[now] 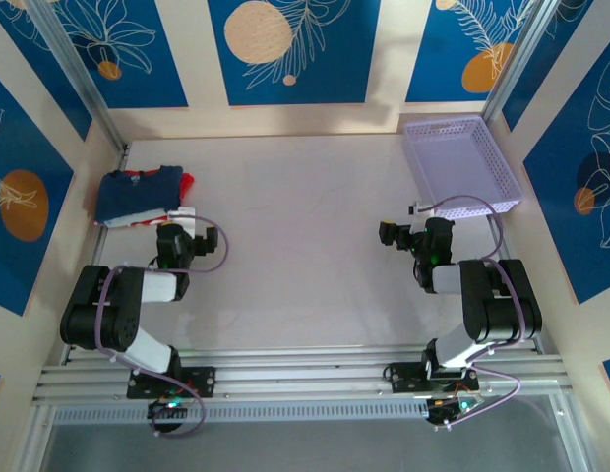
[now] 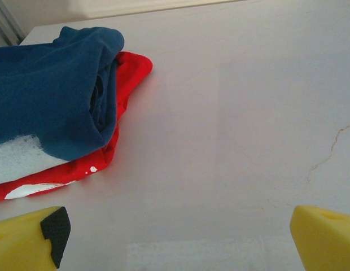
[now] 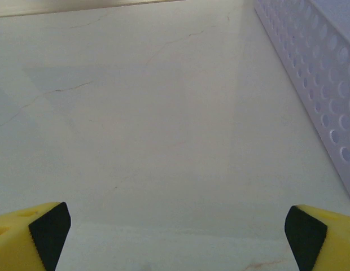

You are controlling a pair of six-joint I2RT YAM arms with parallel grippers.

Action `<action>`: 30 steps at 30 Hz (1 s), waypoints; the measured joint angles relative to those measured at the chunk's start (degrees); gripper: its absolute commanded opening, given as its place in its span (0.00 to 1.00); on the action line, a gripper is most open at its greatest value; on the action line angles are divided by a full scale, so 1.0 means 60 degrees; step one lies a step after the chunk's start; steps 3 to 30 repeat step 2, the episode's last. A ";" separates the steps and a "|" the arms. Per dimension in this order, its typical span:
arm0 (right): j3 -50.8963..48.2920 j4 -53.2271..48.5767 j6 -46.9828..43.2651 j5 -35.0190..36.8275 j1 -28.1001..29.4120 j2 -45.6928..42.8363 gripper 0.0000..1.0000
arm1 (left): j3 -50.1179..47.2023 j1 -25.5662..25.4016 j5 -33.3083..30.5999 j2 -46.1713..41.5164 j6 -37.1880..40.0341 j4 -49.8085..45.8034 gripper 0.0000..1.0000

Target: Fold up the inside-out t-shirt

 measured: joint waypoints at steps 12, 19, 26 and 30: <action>0.0000 0.0000 0.0000 0.0000 0.0000 0.0000 0.99 | 0.0000 0.0000 0.0000 0.0000 0.0000 0.0000 1.00; 0.0000 0.0000 0.0000 0.0000 0.0000 0.0000 0.99 | 0.0000 0.0000 0.0000 0.0000 0.0000 0.0000 1.00; 0.0000 0.0000 0.0000 0.0000 0.0000 0.0000 0.99 | 0.0000 0.0000 0.0000 0.0000 0.0000 0.0000 1.00; 0.0000 0.0000 0.0000 0.0000 0.0000 0.0000 0.99 | 0.0000 0.0000 0.0000 0.0000 0.0000 0.0000 1.00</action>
